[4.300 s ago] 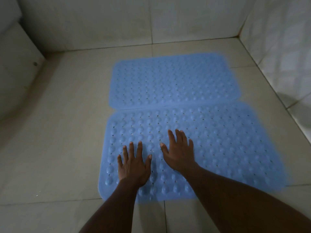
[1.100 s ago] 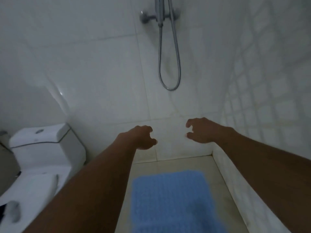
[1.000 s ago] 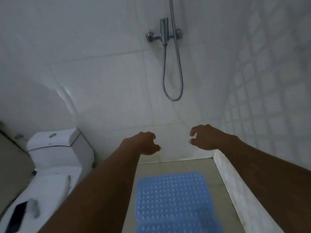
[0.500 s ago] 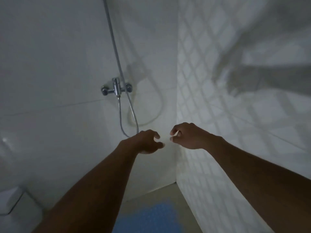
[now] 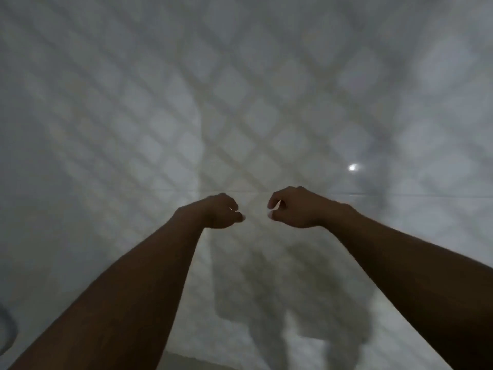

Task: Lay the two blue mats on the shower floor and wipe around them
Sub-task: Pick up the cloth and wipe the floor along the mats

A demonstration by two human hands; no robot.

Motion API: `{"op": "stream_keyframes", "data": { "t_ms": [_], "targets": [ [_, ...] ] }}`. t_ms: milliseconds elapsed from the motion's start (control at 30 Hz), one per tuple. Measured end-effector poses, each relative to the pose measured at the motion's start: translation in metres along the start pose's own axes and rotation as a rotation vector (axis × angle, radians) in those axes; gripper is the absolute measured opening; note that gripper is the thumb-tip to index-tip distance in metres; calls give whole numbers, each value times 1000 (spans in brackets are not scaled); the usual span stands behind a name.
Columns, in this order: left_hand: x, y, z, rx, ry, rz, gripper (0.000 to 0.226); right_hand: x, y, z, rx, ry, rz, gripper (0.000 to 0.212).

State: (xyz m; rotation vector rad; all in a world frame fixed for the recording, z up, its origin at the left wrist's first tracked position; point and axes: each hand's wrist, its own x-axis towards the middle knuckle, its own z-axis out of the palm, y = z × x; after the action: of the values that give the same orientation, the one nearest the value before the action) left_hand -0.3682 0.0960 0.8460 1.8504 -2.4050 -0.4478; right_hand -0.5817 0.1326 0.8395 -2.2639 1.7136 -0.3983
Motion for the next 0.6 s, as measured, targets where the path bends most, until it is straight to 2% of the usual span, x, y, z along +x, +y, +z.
{"op": "stream_keyframes", "data": {
  "t_ms": [133, 267, 433, 500, 600],
  "targets": [
    [-3, 148, 19, 94, -82, 356, 52, -133, 60, -62, -73, 142, 323, 32],
    [-60, 307, 46, 20, -129, 700, 45, -315, 80, -122, -170, 313, 664, 30],
    [-206, 464, 68, -91, -205, 1119, 39, -525, 17, -165, -304, 455, 984, 30],
    [-273, 508, 70, -147, -228, 1274, 36, -591, -21, -175, -344, 521, 1084, 29],
    [-370, 558, 68, -293, -259, 1467, 19, -673, -82, -186, -440, 613, 1230, 26]
  ]
}}
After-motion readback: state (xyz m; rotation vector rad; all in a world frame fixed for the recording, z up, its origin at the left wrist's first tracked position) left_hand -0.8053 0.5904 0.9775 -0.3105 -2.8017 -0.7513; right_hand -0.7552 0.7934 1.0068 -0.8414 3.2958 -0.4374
